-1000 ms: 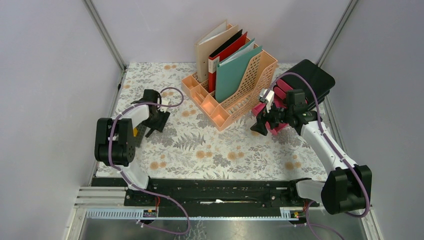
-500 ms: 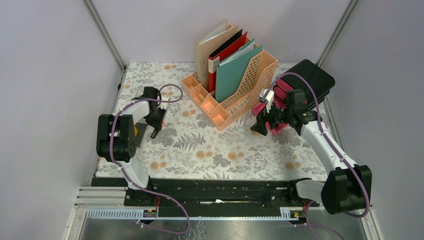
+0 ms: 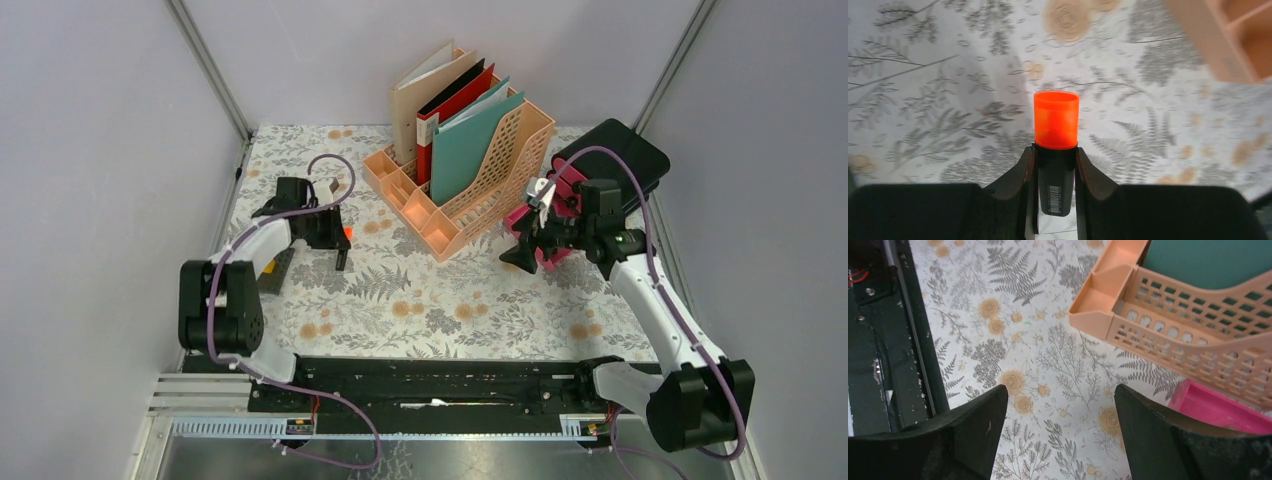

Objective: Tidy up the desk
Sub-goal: Pick up the stationery from the center of the board.

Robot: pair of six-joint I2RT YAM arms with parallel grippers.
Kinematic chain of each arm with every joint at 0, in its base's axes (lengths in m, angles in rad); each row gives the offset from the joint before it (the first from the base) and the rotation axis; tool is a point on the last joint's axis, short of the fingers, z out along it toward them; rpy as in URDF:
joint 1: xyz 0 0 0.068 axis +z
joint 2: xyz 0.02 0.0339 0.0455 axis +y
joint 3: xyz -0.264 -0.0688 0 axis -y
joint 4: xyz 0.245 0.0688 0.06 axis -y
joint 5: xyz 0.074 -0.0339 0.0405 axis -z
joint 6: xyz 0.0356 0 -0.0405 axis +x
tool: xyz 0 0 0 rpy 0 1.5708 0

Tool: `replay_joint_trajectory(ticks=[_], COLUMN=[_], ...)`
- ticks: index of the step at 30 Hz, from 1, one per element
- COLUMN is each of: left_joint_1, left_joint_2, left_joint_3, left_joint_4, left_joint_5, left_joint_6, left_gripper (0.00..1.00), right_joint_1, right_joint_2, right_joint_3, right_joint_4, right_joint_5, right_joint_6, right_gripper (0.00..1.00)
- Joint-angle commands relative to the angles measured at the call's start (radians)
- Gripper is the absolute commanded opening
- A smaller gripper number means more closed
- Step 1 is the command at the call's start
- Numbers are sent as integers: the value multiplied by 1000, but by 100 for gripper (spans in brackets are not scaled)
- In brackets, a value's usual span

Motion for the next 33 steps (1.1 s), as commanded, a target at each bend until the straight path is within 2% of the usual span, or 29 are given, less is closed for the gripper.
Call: replay_joint_trajectory(ticks=[1,4,9,13,17,20,24,29,33], left_joint_1=[3,-6,-49,-179,-377,-515,-695,-884,-973], left_joint_2=[-158,-267,-516,-686,-776,-798,-768,-660,-549], left_joint_3=[-118,-235,-470,-654,-782,-858,-912,-856,-768], left_joint_4=[214,360,640,912,1111,1262,1433,1530,1566], left_joint_5=[239,316,313,251,82,-37,-216,-396,-513], left_joint_6=[-222,-365,-625,-811,-921,-956,-959,-878,-816], left_gripper=[0,0,0,0,0,0,0,0,0], right_joint_1=[-2,-2,-2,-2,-2,-2,0,9,41], right_joint_2=[-114,-181,-233,-205,-157,-141,-101,-43,-22], right_joint_3=[15,0,3,45,41,40,40,18,0], right_joint_4=[30,60,-4,-137,-210,-276,-291,-255,-213], right_joint_5=[-126,-174,-263,-361,-450,-394,-352,-361,-341], right_joint_6=[22,35,-4,-67,-97,-143,-102,-44,1], right_gripper=[85,88,98,100,100,100,100,100,100])
